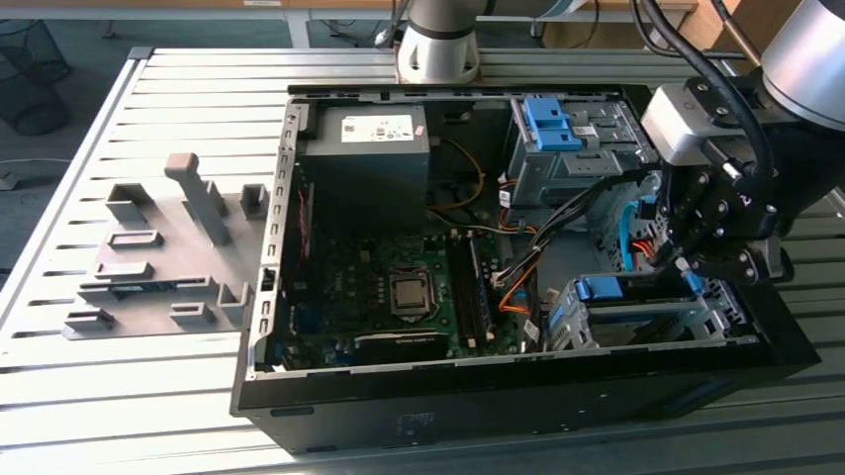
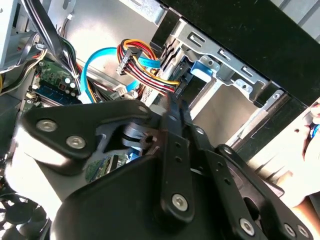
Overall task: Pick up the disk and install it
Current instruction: 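Insert the first disk wire, then insert the second disk wire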
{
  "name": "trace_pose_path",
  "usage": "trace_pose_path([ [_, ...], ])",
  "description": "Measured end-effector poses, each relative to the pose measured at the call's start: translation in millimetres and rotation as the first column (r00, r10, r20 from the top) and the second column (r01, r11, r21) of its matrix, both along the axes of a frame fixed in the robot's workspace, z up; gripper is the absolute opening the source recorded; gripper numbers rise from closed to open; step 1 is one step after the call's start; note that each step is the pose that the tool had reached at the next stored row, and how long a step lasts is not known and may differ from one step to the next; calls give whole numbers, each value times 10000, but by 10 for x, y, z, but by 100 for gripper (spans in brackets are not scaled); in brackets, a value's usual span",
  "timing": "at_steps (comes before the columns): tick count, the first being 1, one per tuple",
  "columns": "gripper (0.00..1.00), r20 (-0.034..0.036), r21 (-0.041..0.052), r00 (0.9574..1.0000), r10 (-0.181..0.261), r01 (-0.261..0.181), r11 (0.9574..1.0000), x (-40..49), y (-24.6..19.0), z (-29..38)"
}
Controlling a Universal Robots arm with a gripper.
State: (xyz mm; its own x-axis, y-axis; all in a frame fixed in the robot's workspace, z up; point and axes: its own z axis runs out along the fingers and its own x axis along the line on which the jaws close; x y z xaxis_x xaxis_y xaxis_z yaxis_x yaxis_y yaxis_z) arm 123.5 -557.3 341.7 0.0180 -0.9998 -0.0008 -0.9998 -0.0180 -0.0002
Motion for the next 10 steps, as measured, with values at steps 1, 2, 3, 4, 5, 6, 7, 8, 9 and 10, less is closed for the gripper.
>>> trace_pose_path([
  [1,16,0,-3,10000,0,0,10000,0,0,2],
  [2,11,0,-4,10000,0,0,10000,0,0,4],
  [3,11,0,-3,10000,0,0,10000,0,0,4],
  [4,11,-1,-3,10000,0,0,10000,0,0,5],
  [5,11,-1,-4,10000,0,0,10000,0,0,6],
  [6,11,-1,-4,10000,0,0,10000,0,0,6],
  [7,11,-1,-3,10000,0,0,10000,0,0,7],
  [8,11,-5,-3,10000,0,0,10000,0,0,43],
  [9,11,-10,-4,10000,0,0,10000,0,0,79],
  [10,11,-10,-4,10000,0,0,10000,0,0,80],
])
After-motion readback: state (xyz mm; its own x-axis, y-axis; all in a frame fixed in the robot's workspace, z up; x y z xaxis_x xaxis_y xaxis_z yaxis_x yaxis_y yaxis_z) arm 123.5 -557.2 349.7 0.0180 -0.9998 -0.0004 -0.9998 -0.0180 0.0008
